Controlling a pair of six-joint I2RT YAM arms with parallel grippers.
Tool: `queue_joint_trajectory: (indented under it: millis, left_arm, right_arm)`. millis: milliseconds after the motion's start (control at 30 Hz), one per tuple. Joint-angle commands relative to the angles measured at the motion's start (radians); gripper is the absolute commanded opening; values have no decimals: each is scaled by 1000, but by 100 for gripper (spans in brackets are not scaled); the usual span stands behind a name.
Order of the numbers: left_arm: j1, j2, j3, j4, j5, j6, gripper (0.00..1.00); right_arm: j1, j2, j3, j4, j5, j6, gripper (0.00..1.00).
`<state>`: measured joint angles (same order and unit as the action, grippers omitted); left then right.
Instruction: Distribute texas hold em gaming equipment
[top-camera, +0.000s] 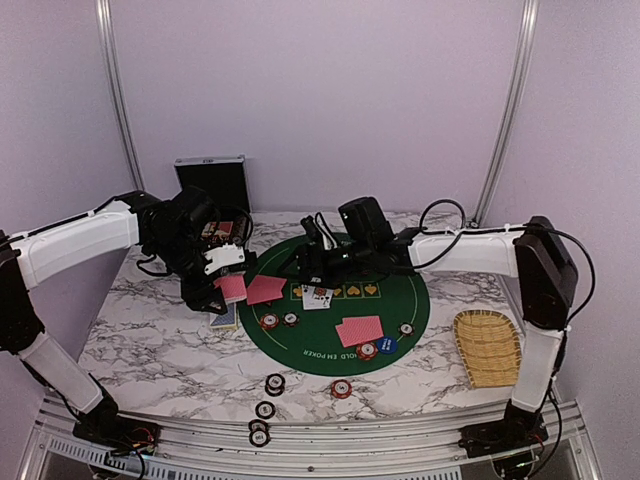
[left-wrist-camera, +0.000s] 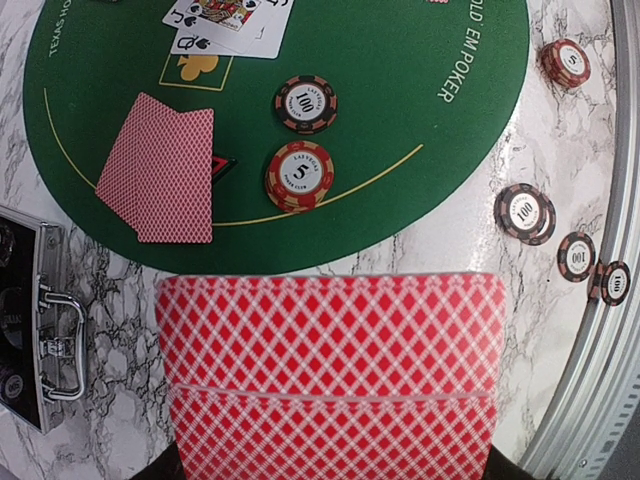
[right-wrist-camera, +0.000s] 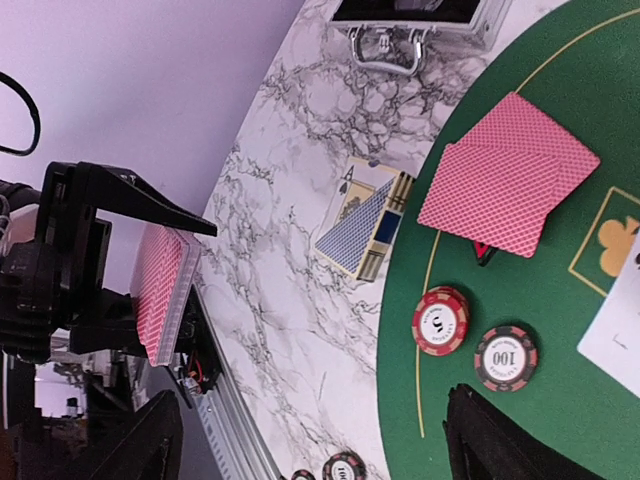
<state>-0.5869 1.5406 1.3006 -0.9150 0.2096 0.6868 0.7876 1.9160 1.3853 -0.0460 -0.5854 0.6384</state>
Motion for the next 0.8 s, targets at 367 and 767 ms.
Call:
queue_joint_trajectory:
  millis: [367, 767]
  left_arm:
    - [-1, 14, 40, -4, 24, -6, 0]
    - [-2, 16, 52, -4, 33, -9, 0]
  right_arm:
    - [60, 156, 77, 340, -242, 345, 87]
    - [85, 261, 164, 444, -270, 449, 82]
